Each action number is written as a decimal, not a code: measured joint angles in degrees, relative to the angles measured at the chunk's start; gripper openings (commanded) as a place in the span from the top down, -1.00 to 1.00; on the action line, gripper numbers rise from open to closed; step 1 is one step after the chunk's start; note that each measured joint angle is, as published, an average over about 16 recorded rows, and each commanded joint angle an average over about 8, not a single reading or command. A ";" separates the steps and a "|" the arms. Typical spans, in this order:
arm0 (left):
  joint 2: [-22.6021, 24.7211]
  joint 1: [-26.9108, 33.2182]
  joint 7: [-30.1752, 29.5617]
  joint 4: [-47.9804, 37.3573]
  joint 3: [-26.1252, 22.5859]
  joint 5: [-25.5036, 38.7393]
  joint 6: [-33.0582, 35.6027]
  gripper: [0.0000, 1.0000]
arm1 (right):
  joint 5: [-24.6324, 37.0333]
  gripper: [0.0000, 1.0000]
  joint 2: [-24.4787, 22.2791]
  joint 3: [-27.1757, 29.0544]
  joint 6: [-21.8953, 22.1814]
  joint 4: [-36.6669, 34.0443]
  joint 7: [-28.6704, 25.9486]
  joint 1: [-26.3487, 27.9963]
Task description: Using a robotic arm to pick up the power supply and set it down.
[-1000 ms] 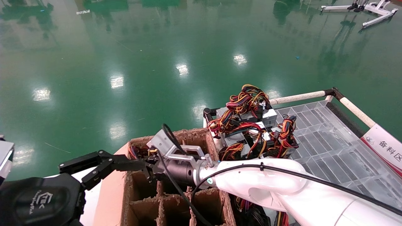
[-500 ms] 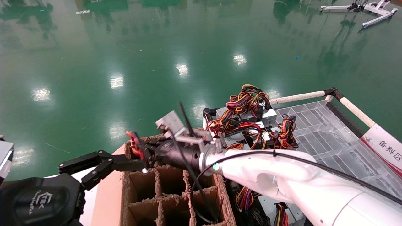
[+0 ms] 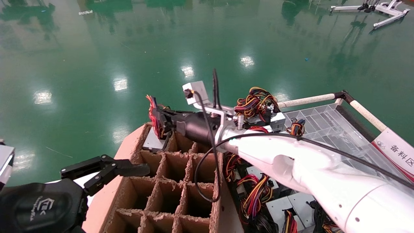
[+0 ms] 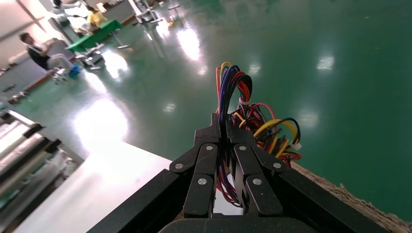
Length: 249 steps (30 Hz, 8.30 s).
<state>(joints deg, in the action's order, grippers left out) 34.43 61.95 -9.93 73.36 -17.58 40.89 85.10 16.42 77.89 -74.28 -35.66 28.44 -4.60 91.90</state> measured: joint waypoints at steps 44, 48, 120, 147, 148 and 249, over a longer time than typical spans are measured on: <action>-0.04 0.03 0.05 0.00 -0.11 -0.07 -0.05 -1.00 | -10.65 1.00 -35.22 8.77 -48.86 -27.53 2.21 12.01; -0.05 0.03 0.06 0.00 -0.12 -0.08 -0.05 -1.00 | -10.28 1.00 -38.22 8.52 -49.75 -28.65 2.24 11.62; -0.12 0.07 0.14 0.00 -0.29 -0.20 -0.12 -1.00 | 5.44 1.00 -34.45 -2.46 -47.25 -27.91 15.25 6.96; -0.14 0.08 0.17 0.00 -0.35 -0.24 -0.15 -1.00 | 18.89 1.00 -35.67 -11.11 -51.48 -24.84 38.93 17.77; -0.14 0.08 0.18 0.00 -0.35 -0.24 -0.15 -1.00 | 19.40 1.00 -35.82 -11.44 -51.85 -24.79 39.36 18.03; -0.20 0.14 0.29 -0.11 -0.52 -0.35 -0.20 -1.00 | 23.27 -1.00 -44.76 13.66 -53.30 9.00 15.84 3.42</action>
<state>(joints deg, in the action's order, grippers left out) 34.23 62.08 -9.64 73.25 -18.10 40.54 84.90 39.69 33.13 -60.63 -88.95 37.44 11.24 95.32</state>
